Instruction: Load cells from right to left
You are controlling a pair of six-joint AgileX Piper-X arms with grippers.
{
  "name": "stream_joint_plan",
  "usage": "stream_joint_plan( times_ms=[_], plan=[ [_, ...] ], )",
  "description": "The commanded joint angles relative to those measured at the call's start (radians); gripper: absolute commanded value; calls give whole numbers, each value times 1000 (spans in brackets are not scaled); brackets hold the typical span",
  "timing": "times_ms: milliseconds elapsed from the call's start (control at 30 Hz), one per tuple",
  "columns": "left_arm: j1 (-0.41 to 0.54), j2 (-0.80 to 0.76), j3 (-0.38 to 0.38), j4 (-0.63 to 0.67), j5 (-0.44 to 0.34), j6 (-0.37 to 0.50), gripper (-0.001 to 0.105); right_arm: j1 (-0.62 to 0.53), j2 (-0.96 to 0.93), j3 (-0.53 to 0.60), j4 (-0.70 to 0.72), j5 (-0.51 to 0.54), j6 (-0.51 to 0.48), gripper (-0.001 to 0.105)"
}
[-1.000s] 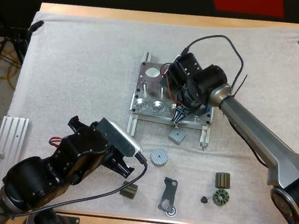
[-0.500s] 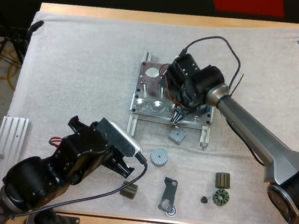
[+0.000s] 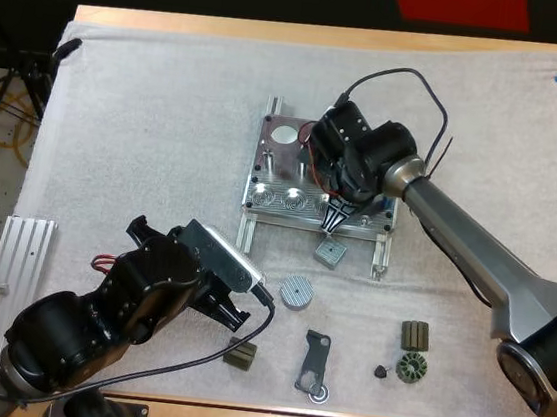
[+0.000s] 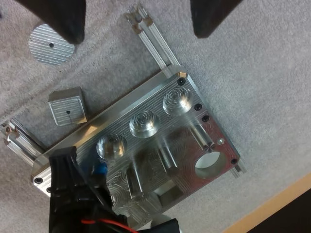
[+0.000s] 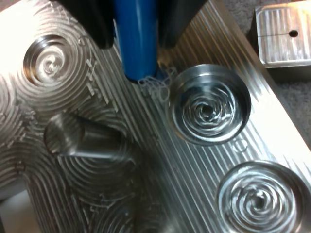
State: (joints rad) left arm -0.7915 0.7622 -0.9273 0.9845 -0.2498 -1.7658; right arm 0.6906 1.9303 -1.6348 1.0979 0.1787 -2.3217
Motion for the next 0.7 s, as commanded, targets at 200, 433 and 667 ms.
stream_joint_plan(
  times_ms=[200,433,667],
  plan=[
    [0,-7,-1,-10,-25,-2,48,-1,5,-1,-21,2,-8,1],
    [0,-7,-1,-10,-25,-2,48,-1,38,-1,-23,2,-8,1],
    [0,-7,-1,-10,-25,21,48,-1,31,-3,-14,2,10,1]
  ],
)
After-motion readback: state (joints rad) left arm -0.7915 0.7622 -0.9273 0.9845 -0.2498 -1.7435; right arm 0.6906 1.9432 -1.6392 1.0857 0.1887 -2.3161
